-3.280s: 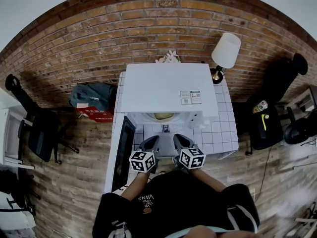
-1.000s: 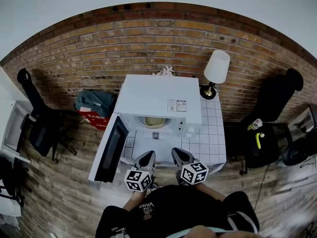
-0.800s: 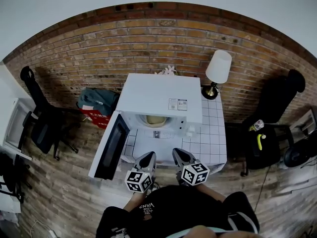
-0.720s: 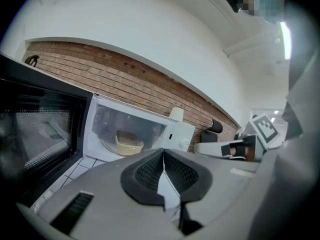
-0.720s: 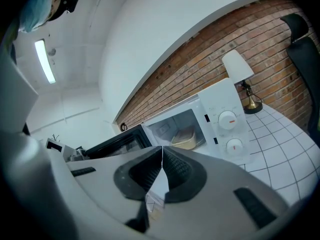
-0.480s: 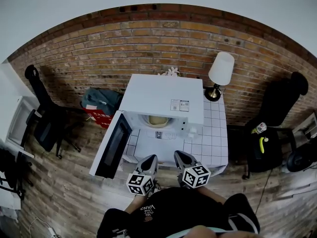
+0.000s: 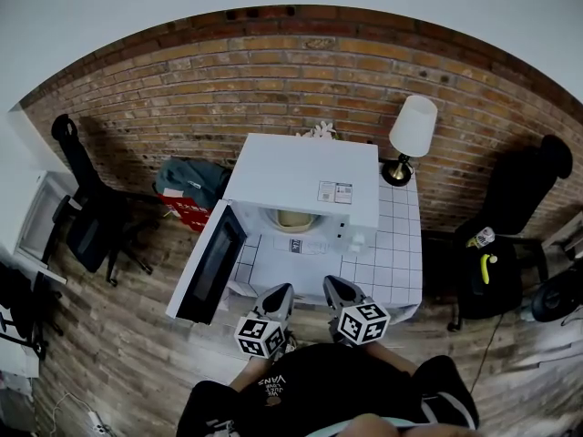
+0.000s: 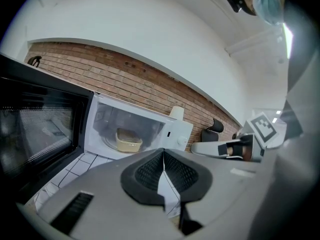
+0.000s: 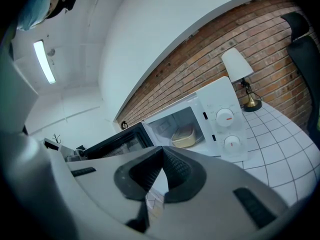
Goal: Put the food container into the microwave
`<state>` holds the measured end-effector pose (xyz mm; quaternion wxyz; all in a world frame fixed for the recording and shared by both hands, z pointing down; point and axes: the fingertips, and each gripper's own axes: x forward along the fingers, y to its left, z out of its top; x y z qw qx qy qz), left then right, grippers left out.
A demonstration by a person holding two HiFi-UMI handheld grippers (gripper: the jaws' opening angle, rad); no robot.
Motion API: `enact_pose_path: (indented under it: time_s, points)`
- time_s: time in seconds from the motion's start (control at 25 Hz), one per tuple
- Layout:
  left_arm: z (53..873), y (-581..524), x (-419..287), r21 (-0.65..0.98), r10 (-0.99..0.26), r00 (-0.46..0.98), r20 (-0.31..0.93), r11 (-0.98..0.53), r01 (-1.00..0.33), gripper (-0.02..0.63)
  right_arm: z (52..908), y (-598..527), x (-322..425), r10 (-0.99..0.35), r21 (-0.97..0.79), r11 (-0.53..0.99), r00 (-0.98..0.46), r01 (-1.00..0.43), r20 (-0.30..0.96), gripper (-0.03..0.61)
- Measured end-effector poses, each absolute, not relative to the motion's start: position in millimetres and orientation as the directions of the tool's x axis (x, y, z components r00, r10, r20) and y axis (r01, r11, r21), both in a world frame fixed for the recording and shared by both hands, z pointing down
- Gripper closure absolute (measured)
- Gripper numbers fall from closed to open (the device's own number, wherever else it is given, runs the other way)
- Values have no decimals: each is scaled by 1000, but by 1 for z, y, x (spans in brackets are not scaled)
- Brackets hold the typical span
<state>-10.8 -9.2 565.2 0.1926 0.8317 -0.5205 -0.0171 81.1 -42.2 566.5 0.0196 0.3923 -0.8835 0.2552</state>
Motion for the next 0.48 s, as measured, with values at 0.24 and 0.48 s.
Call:
enact_pose_path:
  time_s: [0.24, 0.48]
  points:
    - [566, -9, -13, 345, -870, 458, 181, -380, -858, 601, 566, -42, 79, -681, -425, 567, -691, -706, 241, 575]
    - [568, -12, -14, 351, -865, 468, 182, -388, -852, 601, 569, -44, 77, -682, -424, 563, -688, -710, 248, 575]
